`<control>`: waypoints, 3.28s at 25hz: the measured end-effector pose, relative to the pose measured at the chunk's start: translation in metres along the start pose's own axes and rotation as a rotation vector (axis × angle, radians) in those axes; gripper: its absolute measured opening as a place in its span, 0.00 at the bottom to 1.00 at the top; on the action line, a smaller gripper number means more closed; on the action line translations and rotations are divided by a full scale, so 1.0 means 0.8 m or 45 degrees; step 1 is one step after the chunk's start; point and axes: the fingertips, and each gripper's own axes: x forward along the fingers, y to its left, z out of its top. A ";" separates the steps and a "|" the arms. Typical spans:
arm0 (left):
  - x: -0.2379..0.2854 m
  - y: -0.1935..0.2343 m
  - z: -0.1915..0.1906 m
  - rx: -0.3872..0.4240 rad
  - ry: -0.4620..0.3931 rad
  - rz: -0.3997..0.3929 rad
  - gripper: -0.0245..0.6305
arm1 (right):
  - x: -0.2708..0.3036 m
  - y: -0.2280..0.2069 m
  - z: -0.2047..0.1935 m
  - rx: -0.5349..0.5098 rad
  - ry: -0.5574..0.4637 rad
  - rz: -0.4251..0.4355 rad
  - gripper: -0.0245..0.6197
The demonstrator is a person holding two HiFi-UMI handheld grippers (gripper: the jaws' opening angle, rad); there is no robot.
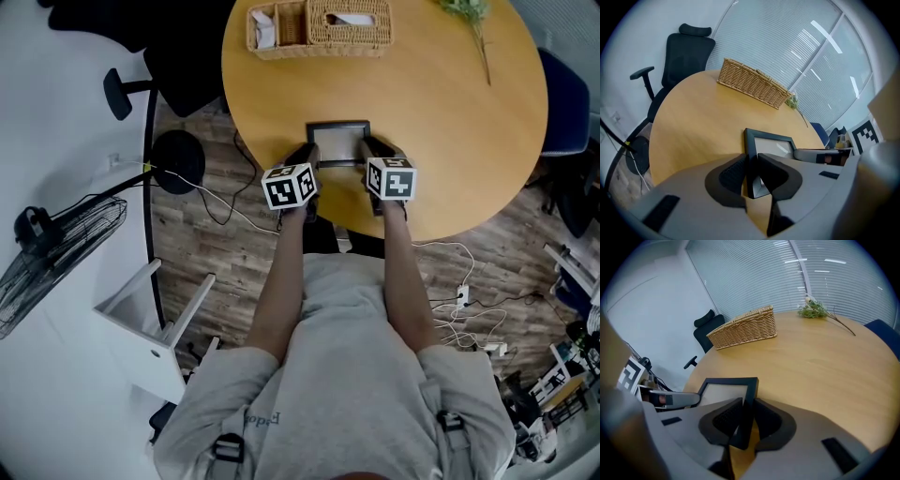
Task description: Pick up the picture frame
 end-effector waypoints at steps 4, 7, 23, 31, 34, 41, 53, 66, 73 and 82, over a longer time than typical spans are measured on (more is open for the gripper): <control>0.001 -0.001 0.000 0.027 0.016 0.025 0.19 | 0.000 0.000 -0.001 -0.003 -0.001 -0.018 0.17; 0.002 -0.002 0.000 0.086 0.027 0.098 0.19 | -0.001 0.001 -0.001 -0.030 0.000 -0.052 0.17; -0.003 -0.010 0.006 0.208 0.022 0.227 0.17 | -0.017 0.004 -0.002 -0.013 -0.026 -0.078 0.17; -0.013 -0.023 0.013 0.223 -0.019 0.235 0.17 | -0.032 0.004 0.011 -0.044 -0.073 -0.073 0.16; -0.020 -0.026 0.020 0.233 -0.046 0.240 0.17 | -0.037 0.007 0.018 -0.054 -0.091 -0.060 0.16; -0.045 -0.039 0.039 0.230 -0.140 0.256 0.17 | -0.056 0.016 0.040 -0.088 -0.155 -0.023 0.16; -0.102 -0.053 0.059 0.211 -0.302 0.308 0.17 | -0.093 0.050 0.072 -0.192 -0.270 0.045 0.16; -0.143 -0.083 0.061 0.206 -0.413 0.310 0.17 | -0.138 0.060 0.084 -0.274 -0.357 0.079 0.16; -0.156 -0.103 0.076 0.224 -0.474 0.289 0.17 | -0.165 0.060 0.101 -0.306 -0.423 0.078 0.16; -0.165 -0.140 0.108 0.286 -0.522 0.218 0.17 | -0.202 0.048 0.133 -0.335 -0.503 0.054 0.16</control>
